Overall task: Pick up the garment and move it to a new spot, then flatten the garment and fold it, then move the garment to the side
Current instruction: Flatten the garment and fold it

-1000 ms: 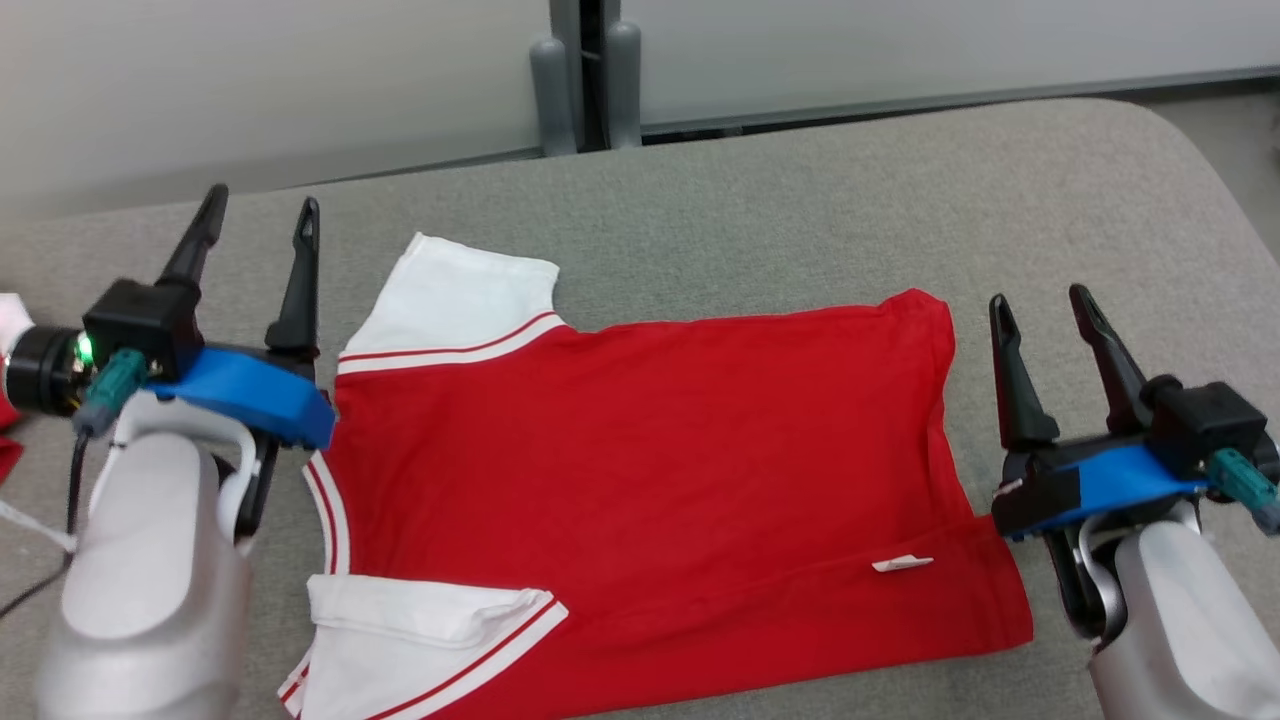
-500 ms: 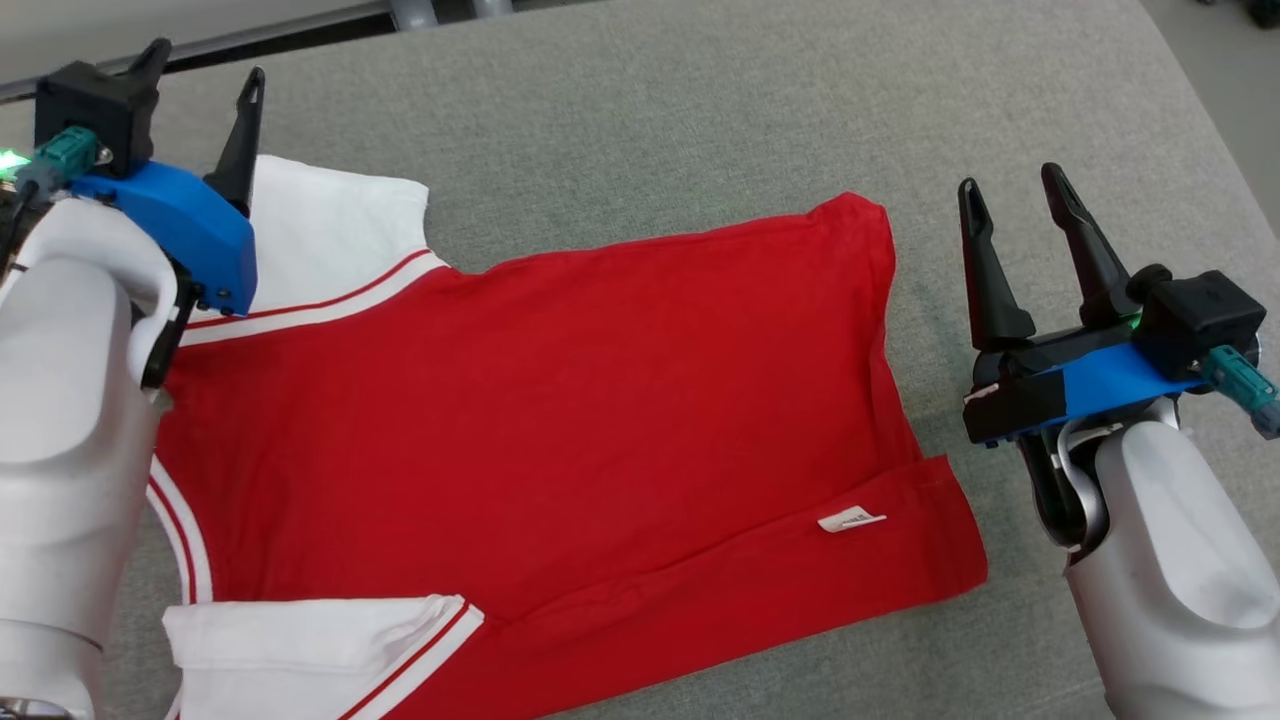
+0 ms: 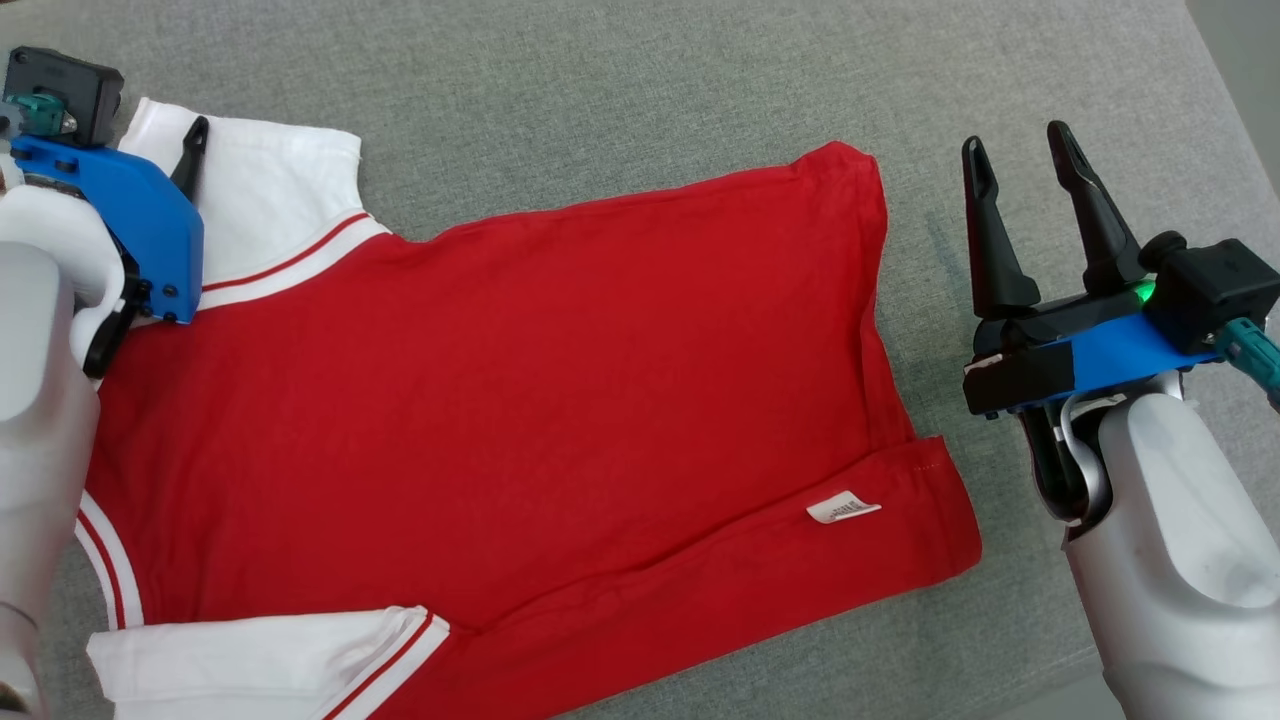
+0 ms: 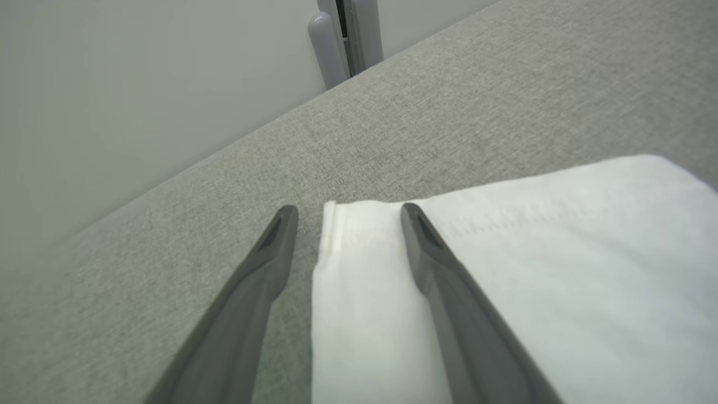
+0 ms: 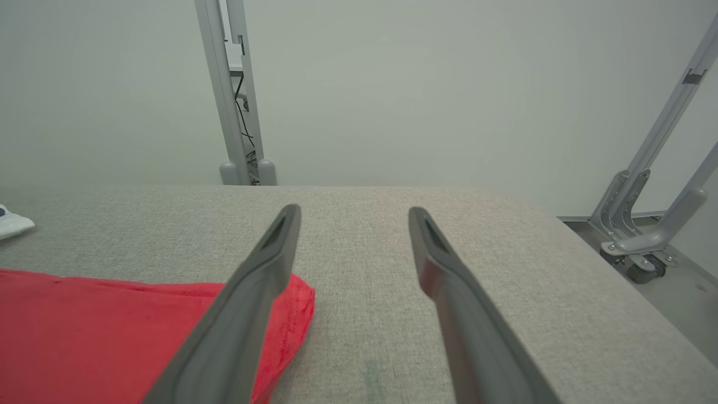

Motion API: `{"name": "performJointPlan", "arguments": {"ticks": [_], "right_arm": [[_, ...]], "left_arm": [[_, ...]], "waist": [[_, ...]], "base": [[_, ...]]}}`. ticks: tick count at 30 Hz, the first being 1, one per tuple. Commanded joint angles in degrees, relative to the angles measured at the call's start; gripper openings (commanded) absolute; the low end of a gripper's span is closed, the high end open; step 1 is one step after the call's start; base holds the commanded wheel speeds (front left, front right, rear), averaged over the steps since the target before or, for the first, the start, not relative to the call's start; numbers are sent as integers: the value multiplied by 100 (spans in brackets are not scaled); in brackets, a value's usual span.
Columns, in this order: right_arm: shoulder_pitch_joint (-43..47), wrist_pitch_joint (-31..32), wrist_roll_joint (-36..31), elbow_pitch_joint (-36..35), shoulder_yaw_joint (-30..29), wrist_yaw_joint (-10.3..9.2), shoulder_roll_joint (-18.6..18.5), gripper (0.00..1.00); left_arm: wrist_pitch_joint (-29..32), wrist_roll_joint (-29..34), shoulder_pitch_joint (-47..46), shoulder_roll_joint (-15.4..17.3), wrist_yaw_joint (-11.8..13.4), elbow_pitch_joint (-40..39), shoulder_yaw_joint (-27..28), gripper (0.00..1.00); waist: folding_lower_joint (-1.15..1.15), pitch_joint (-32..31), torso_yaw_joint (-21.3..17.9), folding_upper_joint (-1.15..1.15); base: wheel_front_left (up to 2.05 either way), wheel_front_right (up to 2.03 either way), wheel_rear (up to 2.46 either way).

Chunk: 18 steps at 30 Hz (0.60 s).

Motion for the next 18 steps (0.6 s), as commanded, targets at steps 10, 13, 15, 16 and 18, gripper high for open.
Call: {"name": "performJointPlan", "arguments": {"ticks": [10, 13, 15, 16, 18], "right_arm": [[-145, -2, 56, 87, 51, -2, -32, 100], [-204, -2, 71, 197, 121, -2, -97, 100], [-265, -2, 75, 290, 192, -2, -161, 100], [-293, -2, 93, 365, 248, -2, -196, 100], [-371, 34, 154, 539, 404, -2, -266, 100]], "left_arm": [[773, -739, -103, 26, -24, 116, -597, 41], [802, -889, -191, 52, -24, 32, -766, 0], [741, -961, -254, 90, -23, -25, -876, 0], [697, -993, -288, 105, -23, -61, -922, 0], [610, -1058, -349, 110, -23, -136, -1031, 0]], "waist": [[-1, 75, -15, 0], [-1, 66, 2, 0], [-1, 50, 26, 0], [-1, 37, 44, 0], [-1, 14, 81, 0]], "base": [[0, 0, 0], [0, 0, 0], [0, 0, 0], [0, 0, 0], [0, 0, 0]]}}
